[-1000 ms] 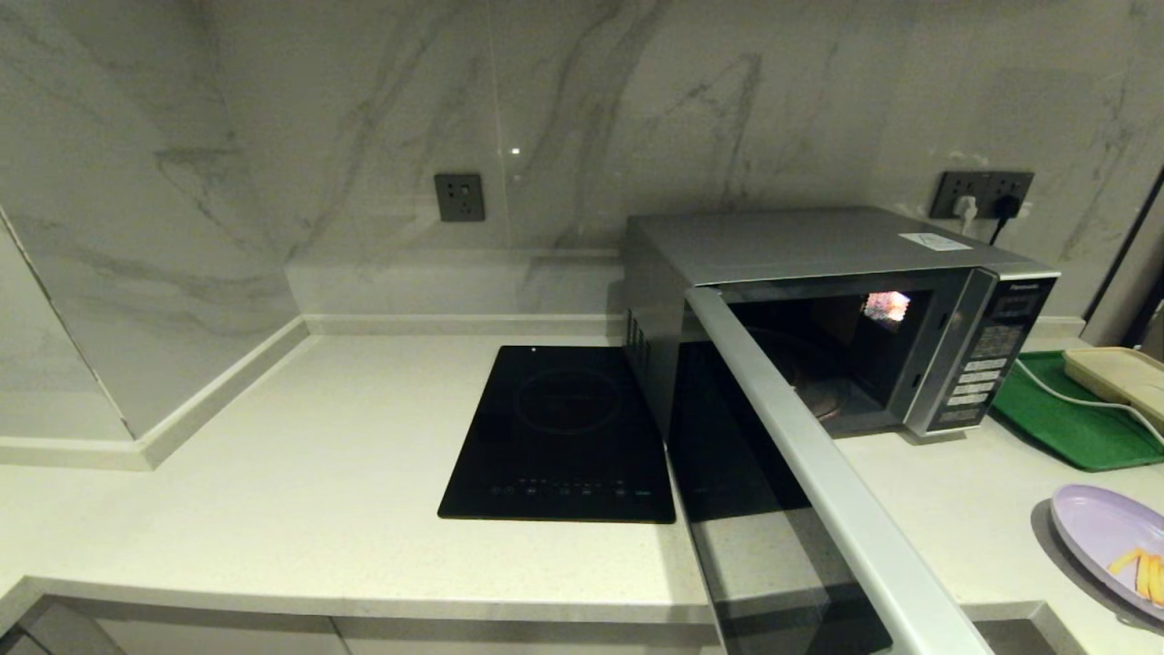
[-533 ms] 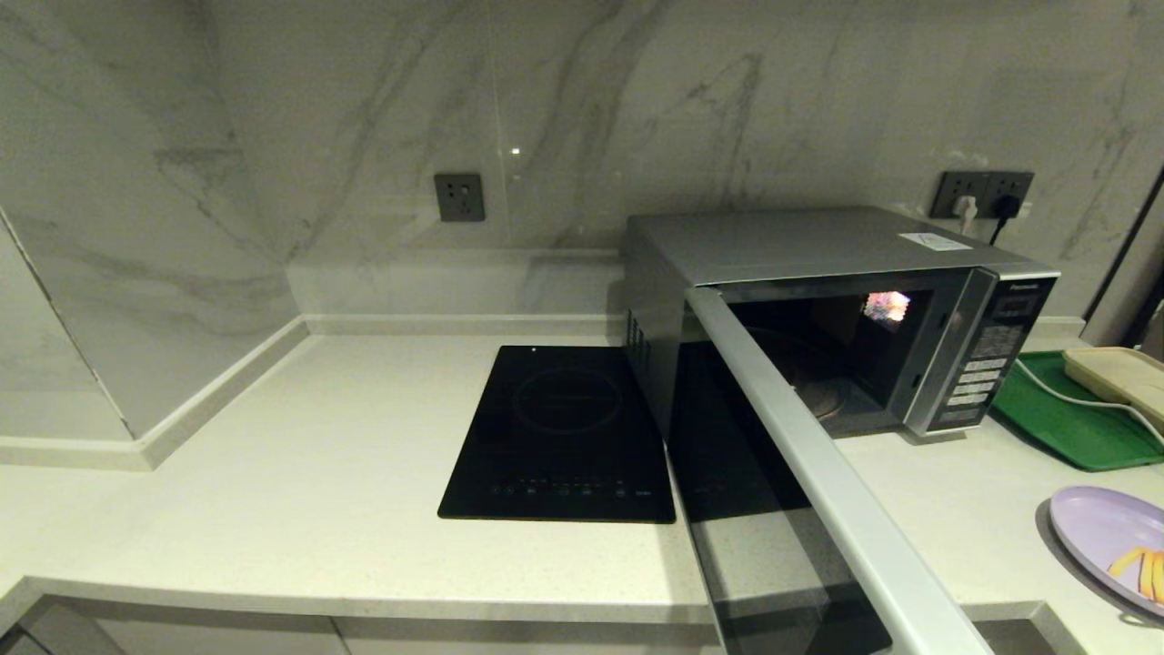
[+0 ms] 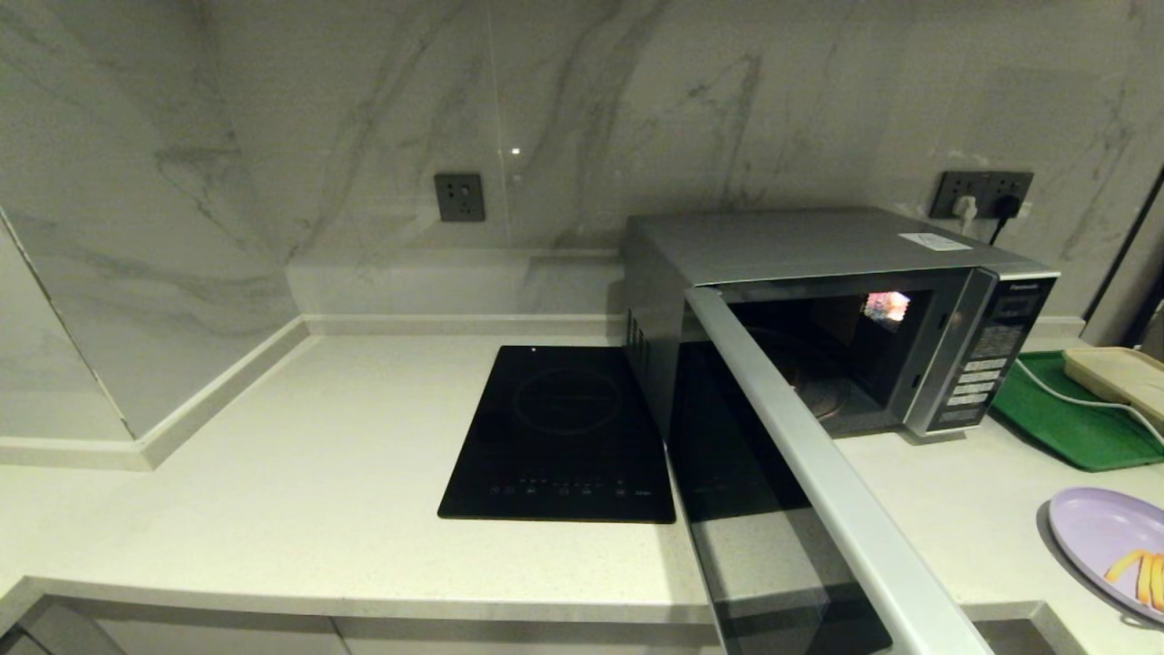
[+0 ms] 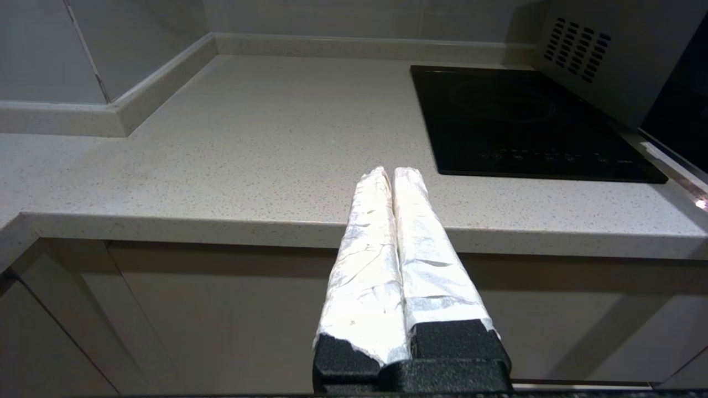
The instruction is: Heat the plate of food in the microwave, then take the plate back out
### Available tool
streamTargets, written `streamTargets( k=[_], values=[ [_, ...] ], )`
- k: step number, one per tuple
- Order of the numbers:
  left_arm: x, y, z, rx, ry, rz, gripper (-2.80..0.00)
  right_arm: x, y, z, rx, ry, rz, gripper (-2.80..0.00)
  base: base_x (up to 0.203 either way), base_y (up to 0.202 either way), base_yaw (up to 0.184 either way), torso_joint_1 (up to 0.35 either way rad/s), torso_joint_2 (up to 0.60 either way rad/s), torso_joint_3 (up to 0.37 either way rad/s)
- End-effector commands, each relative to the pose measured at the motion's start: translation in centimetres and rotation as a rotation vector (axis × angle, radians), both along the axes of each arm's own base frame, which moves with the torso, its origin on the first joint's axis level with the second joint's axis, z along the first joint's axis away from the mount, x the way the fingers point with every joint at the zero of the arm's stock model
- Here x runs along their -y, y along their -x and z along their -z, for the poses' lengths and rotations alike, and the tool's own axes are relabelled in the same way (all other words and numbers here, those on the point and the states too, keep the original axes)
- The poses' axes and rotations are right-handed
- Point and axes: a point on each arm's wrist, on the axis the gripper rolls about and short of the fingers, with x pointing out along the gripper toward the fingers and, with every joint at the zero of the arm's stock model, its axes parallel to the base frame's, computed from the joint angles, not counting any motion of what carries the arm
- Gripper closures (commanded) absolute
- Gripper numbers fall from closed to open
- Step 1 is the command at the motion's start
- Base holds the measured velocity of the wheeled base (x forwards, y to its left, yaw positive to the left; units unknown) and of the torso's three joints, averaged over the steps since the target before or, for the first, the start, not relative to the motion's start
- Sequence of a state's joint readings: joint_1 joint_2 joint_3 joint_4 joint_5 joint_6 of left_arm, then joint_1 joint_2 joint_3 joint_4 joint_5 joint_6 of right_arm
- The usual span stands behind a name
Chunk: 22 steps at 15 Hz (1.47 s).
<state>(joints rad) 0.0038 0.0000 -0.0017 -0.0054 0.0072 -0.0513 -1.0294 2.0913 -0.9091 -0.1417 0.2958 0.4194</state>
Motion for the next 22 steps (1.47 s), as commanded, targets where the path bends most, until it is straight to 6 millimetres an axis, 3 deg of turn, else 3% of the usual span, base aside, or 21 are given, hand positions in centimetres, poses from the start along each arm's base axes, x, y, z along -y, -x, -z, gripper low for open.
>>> streamTargets(
  k=[1,5,9,13,16,17,18,22],
  values=[
    [0.0,0.0,0.0,0.001,0.001,-0.001,0.0,0.0,0.0,0.6,-0.006,-0.018,0.0,-2.8,0.0,0.0,0.0,0.0,0.0,0.0],
    [0.0,0.0,0.0,0.001,0.001,-0.001,0.0,0.0,0.0,0.3,-0.001,-0.011,0.001,-2.8,0.0,0.0,0.0,0.0,0.0,0.0],
    [0.0,0.0,0.0,0.001,0.001,-0.001,0.0,-0.6,0.9,-3.0,0.044,0.071,-0.003,-2.8,0.0,0.0,0.0,0.0,0.0,0.0],
    [0.0,0.0,0.0,0.001,0.001,-0.001,0.0,-2.8,2.5,-5.8,0.087,0.127,-0.041,-2.8,0.0,0.0,0.0,0.0,0.0,0.0],
    [0.0,0.0,0.0,0.001,0.001,-0.001,0.0,-5.6,3.9,-8.5,0.139,0.102,-0.125,-2.8,0.0,0.0,0.0,0.0,0.0,0.0],
    [0.0,0.0,0.0,0.001,0.001,0.0,0.0,-7.1,4.6,-9.7,0.155,0.074,-0.167,-1.11,0.0,0.0,0.0,0.0,0.0,0.0],
    [0.0,0.0,0.0,0.002,0.001,-0.001,0.0,-8.4,5.2,-10.8,0.167,0.047,-0.203,0.0,0.0,0.0,0.0,0.0,0.0,0.0],
    [0.0,0.0,0.0,0.002,0.001,-0.001,0.0,-14.6,7.9,-15.5,0.235,0.064,-0.367,0.0,0.0,0.0,0.0,0.0,0.0,0.0]
  ],
)
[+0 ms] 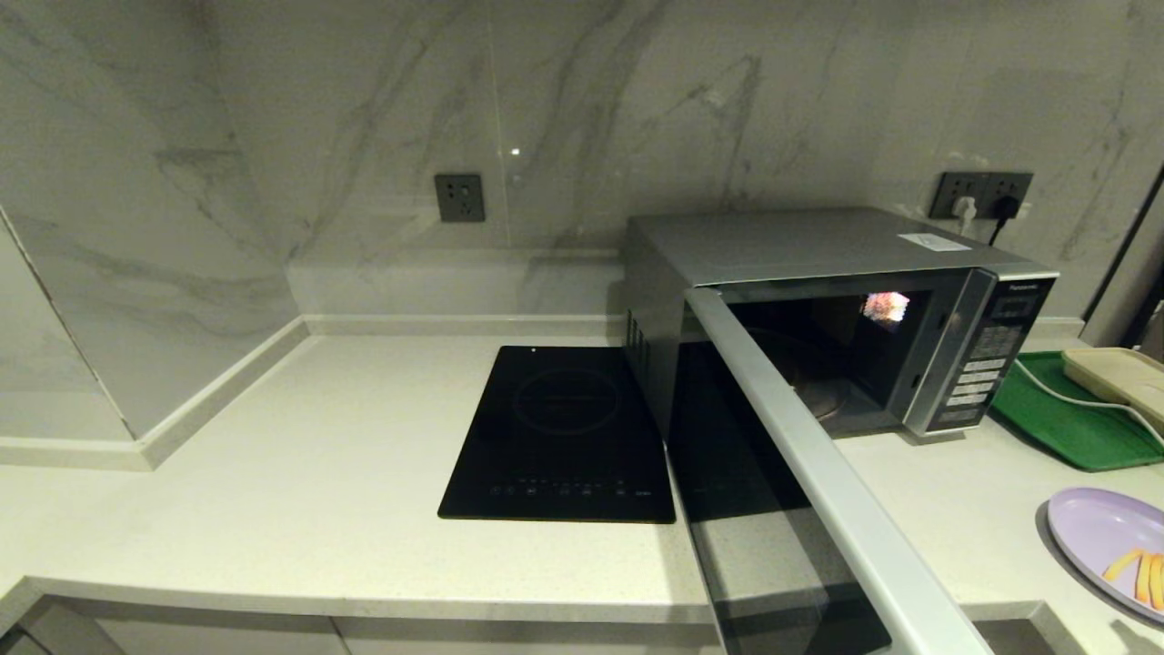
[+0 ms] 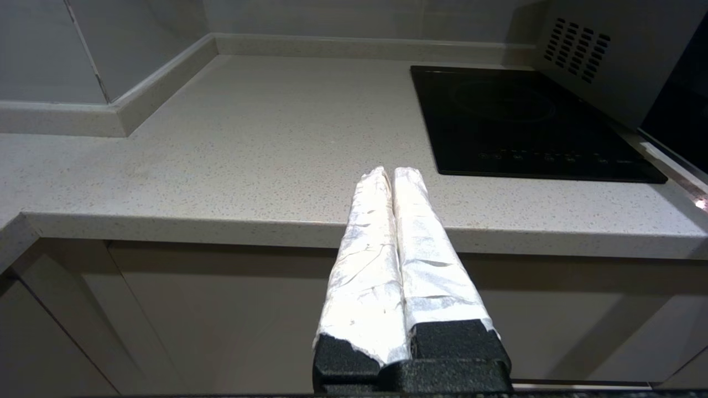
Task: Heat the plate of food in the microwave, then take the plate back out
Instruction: Close the microwave oven
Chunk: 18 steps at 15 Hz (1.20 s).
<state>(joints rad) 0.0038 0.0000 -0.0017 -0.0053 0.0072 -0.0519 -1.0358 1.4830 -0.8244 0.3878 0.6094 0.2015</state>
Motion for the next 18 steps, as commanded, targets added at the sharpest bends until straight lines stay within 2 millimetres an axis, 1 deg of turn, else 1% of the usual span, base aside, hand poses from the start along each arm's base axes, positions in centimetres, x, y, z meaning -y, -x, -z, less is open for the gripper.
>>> streamTargets(
  k=[1,3,4,6,8,10,14,16,18],
  values=[
    [0.0,0.0,0.0,0.001,0.0,0.0,0.0,-5.0,2.6,-3.6,0.07,0.087,-0.089,0.0,0.0,0.0,0.0,0.0,0.0,0.0],
    [0.0,0.0,0.0,0.001,0.0,0.0,0.0,-8.6,4.3,-4.9,0.082,0.091,-0.194,0.0,0.0,0.0,0.0,0.0,0.0,0.0],
    [0.0,0.0,0.0,0.001,0.0,0.0,0.0,-10.2,4.7,-5.7,0.092,0.084,-0.266,0.0,0.0,0.0,0.0,0.0,0.0,0.0],
    [0.0,0.0,0.0,0.001,0.0,-0.001,0.0,-12.6,5.3,-7.8,0.114,0.06,-0.407,0.0,0.0,0.0,0.0,0.0,0.0,0.0],
    [0.0,0.0,0.0,0.002,0.0,0.0,0.0,-14.5,5.9,-10.0,0.127,0.034,-0.545,0.0,0.0,0.0,0.0,0.0,0.0,0.0],
    [0.0,0.0,0.0,0.002,0.0,-0.001,0.0,-15.7,6.3,-11.4,0.135,0.0,-0.646,0.0,0.0,0.0,0.0,0.0,0.0,0.0],
    [0.0,0.0,0.0,0.001,0.0,-0.001,0.0,-16.8,6.1,-12.8,0.164,0.001,-0.84,0.0,0.0,0.0,0.0,0.0,0.0,0.0],
    [0.0,0.0,0.0,0.001,0.0,-0.001,0.0,-17.2,5.0,-13.5,0.17,-0.003,-0.95,0.0,0.0,0.0,0.0,0.0,0.0,0.0],
    [0.0,0.0,0.0,0.001,0.0,-0.001,0.0,-17.7,3.2,-14.1,0.178,0.002,-1.056,0.0,0.0,0.0,0.0,0.0,0.0,0.0]
  ],
)
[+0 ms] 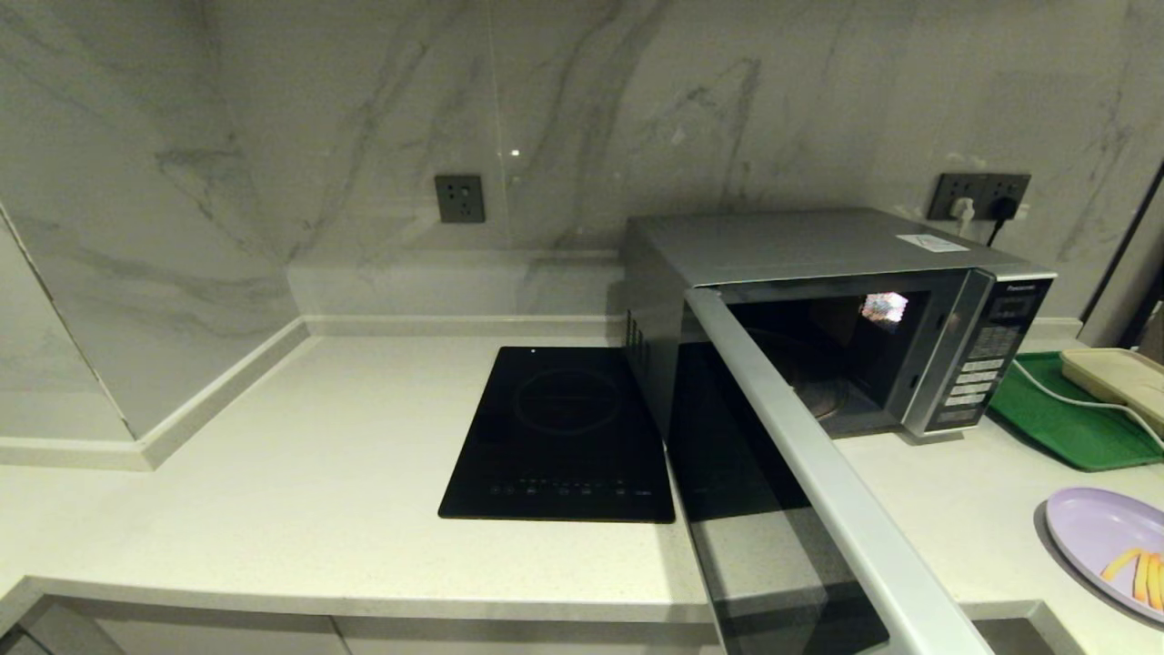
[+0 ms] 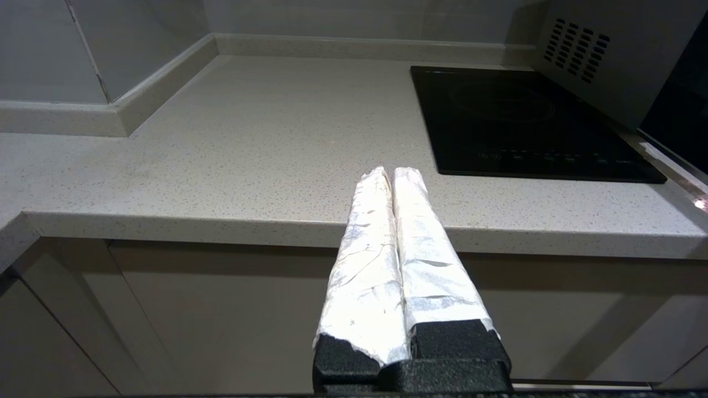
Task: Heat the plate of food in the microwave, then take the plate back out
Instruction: Close the microwave oven
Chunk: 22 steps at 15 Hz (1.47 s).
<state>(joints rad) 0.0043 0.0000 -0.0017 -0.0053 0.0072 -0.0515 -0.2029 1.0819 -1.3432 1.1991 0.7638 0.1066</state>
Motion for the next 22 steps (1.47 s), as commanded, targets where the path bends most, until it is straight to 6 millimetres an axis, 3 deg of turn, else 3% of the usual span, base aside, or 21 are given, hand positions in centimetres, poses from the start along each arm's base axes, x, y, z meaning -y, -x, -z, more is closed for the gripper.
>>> streamTargets(
  k=[1,7,11,22],
  values=[
    [0.0,0.0,0.0,0.001,0.001,-0.001,0.0,-0.7,-2.7,-0.4,-0.02,0.009,-0.131,0.0,0.0,0.0,0.0,0.0,0.0,0.0],
    [0.0,0.0,0.0,0.001,0.001,-0.001,0.0,-6.3,-7.4,-1.2,0.039,0.109,-0.461,0.0,0.0,0.0,0.0,0.0,0.0,0.0],
    [0.0,0.0,0.0,0.002,0.001,0.001,0.0,-9.7,-8.2,-2.5,0.107,0.139,-0.594,0.0,0.0,0.0,0.0,0.0,0.0,0.0],
    [0.0,0.0,0.0,0.001,0.001,-0.001,0.0,-13.9,-9.3,0.3,0.016,0.263,-0.7,0.0,0.0,0.0,0.0,0.0,0.0,0.0]
  ],
)
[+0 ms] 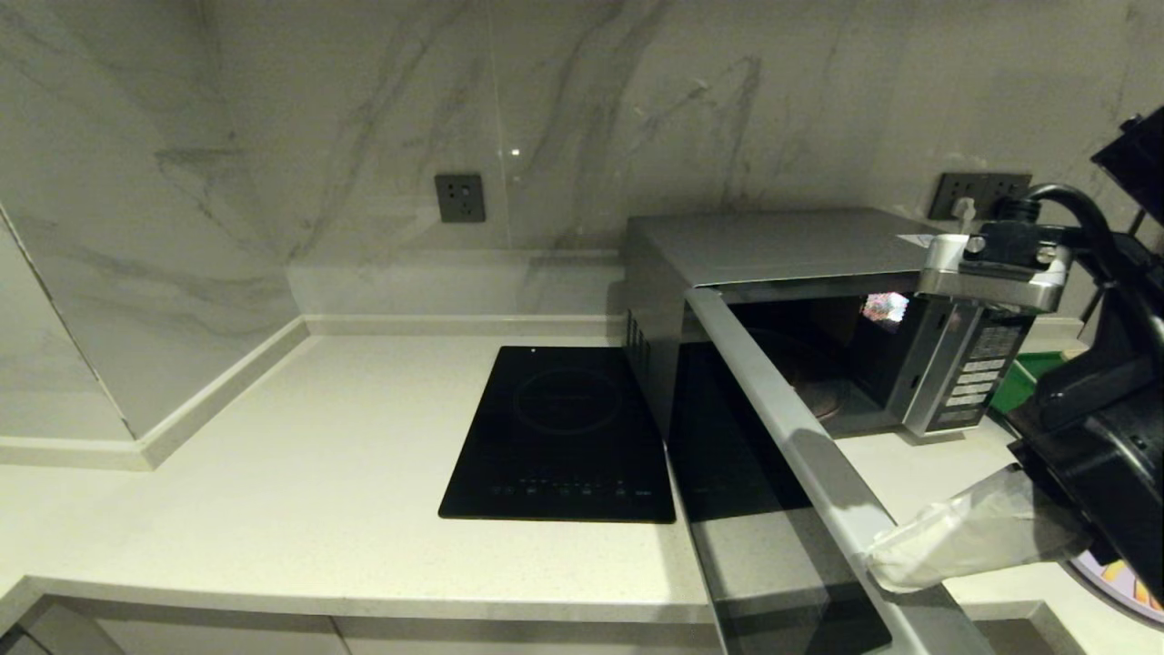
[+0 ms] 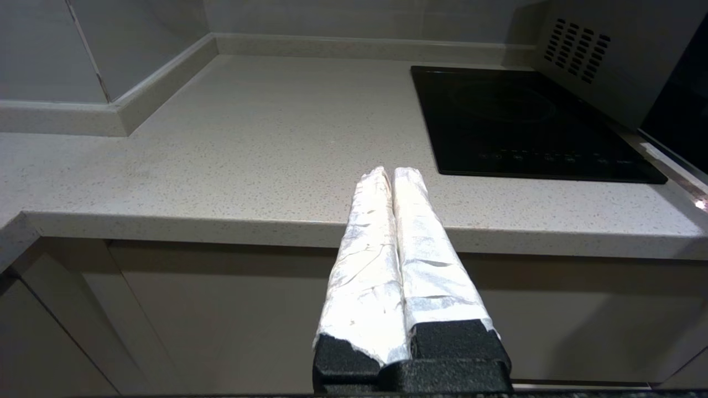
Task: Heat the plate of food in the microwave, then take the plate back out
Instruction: Close the microwave oven
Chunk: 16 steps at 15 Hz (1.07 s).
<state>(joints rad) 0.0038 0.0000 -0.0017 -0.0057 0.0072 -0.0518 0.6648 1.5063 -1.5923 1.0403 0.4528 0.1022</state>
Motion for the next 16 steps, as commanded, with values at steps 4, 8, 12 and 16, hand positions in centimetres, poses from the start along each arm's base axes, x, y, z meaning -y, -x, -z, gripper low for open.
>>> streamTargets(
  k=[4,8,12,16],
  values=[
    [0.0,0.0,0.0,0.0,0.0,-0.001,0.0,-1.1,-0.6,0.8,-0.035,0.026,-0.024,0.0,0.0,0.0,0.0,0.0,0.0,0.0],
    [0.0,0.0,0.0,0.0,0.0,-0.001,0.0,-0.7,-0.4,1.0,0.019,0.1,0.038,0.0,0.0,0.0,0.0,0.0,0.0,0.0],
    [0.0,0.0,0.0,0.001,0.0,-0.001,0.0,-0.1,-0.2,1.6,0.05,0.169,0.093,0.0,0.0,0.0,0.0,0.0,0.0,0.0],
    [0.0,0.0,0.0,0.0,0.0,0.0,0.0,0.3,-1.3,2.3,0.235,0.274,0.332,0.0,0.0,0.0,0.0,0.0,0.0,0.0]
  ],
)
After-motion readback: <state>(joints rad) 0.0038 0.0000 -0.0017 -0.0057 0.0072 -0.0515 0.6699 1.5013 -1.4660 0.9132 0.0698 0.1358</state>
